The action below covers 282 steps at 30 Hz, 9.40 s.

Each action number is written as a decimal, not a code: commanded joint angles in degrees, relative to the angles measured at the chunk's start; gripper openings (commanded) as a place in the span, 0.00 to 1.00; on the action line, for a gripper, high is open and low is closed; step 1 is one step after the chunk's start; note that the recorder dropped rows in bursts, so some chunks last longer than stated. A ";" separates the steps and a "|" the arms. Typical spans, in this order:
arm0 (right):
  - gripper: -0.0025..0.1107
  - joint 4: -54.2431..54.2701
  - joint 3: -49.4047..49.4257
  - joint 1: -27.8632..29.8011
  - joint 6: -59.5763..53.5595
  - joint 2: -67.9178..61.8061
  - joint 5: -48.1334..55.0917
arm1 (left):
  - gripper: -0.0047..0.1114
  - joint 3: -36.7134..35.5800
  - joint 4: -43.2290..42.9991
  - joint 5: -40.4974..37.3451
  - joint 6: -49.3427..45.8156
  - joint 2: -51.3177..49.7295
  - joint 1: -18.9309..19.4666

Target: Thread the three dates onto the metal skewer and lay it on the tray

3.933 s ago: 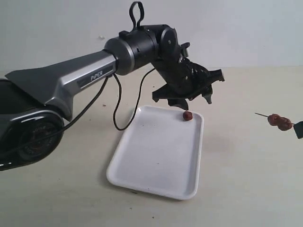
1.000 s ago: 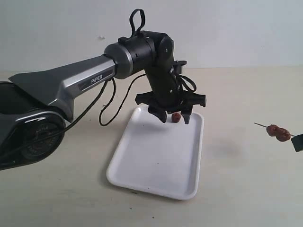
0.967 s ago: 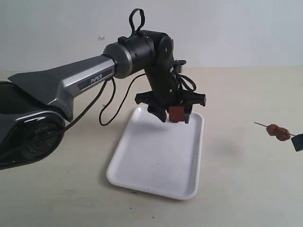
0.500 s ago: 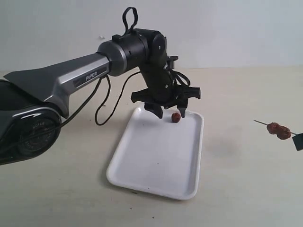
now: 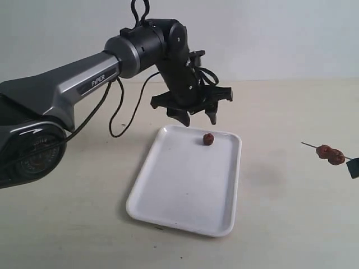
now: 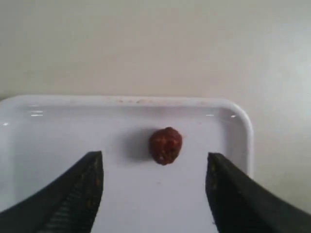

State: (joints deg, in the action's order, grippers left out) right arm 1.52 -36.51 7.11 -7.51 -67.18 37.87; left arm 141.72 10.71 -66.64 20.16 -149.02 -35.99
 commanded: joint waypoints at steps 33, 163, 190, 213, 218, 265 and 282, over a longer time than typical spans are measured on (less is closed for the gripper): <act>0.02 0.12 0.11 0.20 0.10 0.56 -1.36 | 0.55 2.51 7.81 -2.63 -1.79 -2.87 2.20; 0.02 1.50 0.11 0.20 0.10 0.56 -0.72 | 0.56 5.03 -9.62 -2.93 -3.51 -5.67 -7.91; 0.02 1.62 0.11 0.20 0.10 0.56 -0.72 | 0.54 5.03 -10.20 1.86 -3.39 -7.68 -7.91; 0.02 1.63 0.11 0.20 0.10 0.56 -0.94 | 0.32 5.03 -10.20 1.98 -5.12 -7.68 -7.91; 0.02 1.63 0.11 0.20 0.10 0.56 -1.04 | 0.32 5.03 -11.49 3.72 -5.12 -6.21 -7.91; 0.02 15.54 0.11 0.20 -30.78 9.17 2.21 | 0.32 4.88 77.00 -3.32 -15.59 3.14 12.89; 0.02 15.54 0.11 0.20 -30.78 9.17 1.45 | 0.32 4.88 75.45 -3.32 -25.43 4.61 12.84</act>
State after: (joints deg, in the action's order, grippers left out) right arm 16.82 -36.51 7.11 -37.95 -58.44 40.33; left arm 146.43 85.18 -69.91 -5.39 -144.97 -23.24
